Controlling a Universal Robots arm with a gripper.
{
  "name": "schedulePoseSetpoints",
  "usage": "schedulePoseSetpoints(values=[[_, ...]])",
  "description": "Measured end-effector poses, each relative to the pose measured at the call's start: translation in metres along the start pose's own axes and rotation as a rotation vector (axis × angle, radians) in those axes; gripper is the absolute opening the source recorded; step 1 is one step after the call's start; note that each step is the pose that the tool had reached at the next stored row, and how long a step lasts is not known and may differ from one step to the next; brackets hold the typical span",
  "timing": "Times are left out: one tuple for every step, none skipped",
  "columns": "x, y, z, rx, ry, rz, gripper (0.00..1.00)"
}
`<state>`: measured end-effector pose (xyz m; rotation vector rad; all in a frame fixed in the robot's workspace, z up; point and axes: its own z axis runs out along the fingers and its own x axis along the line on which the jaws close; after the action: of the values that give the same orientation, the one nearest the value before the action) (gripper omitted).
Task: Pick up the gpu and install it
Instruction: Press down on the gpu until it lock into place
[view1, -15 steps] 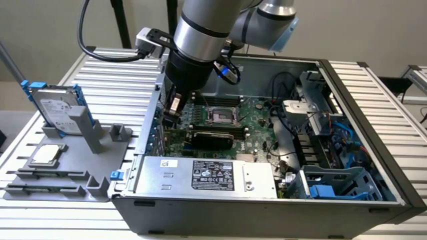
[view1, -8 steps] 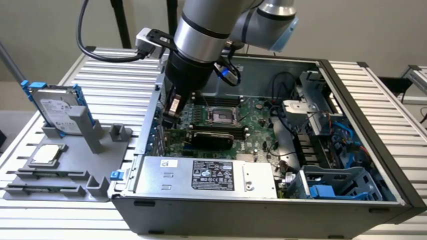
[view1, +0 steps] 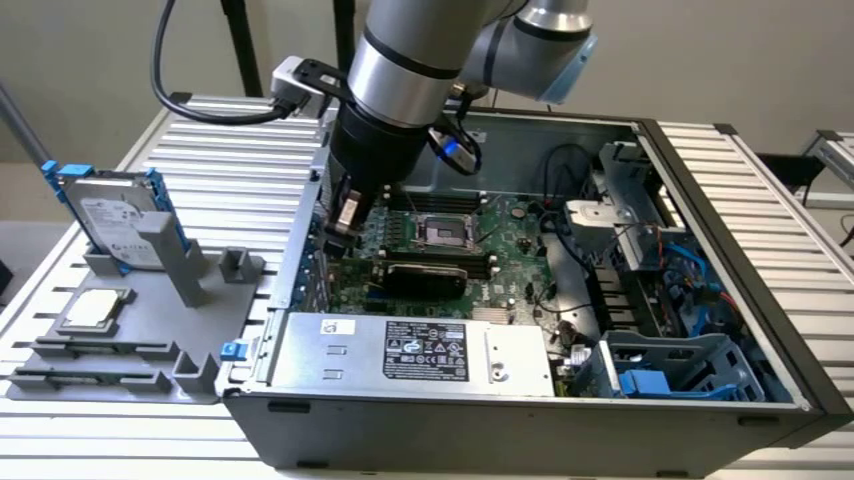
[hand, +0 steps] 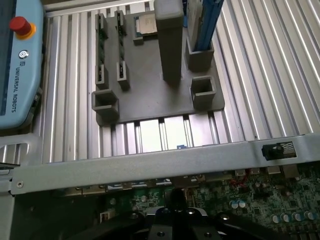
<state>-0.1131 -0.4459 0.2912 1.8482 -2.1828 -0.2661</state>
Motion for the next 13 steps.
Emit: schedulePoseSetpoints(values=[[0.0, 0.0, 0.0001, -0.0009, -0.0034, 0.01, 0.11], [0.0, 0.0, 0.0, -0.0018, -0.0066, 0.02, 0.11], [0.0, 0.0, 0.0, -0.0026, -0.0096, 0.029, 0.11], [0.0, 0.0, 0.0001, -0.0031, -0.0115, 0.035, 0.11], [-0.0001, 0.0, 0.0002, -0.0031, -0.0124, 0.037, 0.11], [-0.0001, 0.0, 0.0002, -0.0033, -0.0127, 0.039, 0.11], [-0.0001, 0.0, 0.0002, -0.0034, -0.0126, 0.039, 0.11], [0.0, 0.0, 0.0002, -0.0033, -0.012, 0.04, 0.11], [0.0, -0.0001, 0.0002, -0.0032, -0.0111, 0.04, 0.11], [0.0, -0.0001, 0.0002, -0.0031, -0.0104, 0.04, 0.11], [0.0, -0.0001, 0.0002, -0.003, -0.01, 0.04, 0.11], [0.0, -0.0001, 0.0003, -0.0029, -0.0098, 0.04, 0.11], [-0.0001, -0.0002, 0.0003, -0.0028, -0.0097, 0.041, 0.11]])
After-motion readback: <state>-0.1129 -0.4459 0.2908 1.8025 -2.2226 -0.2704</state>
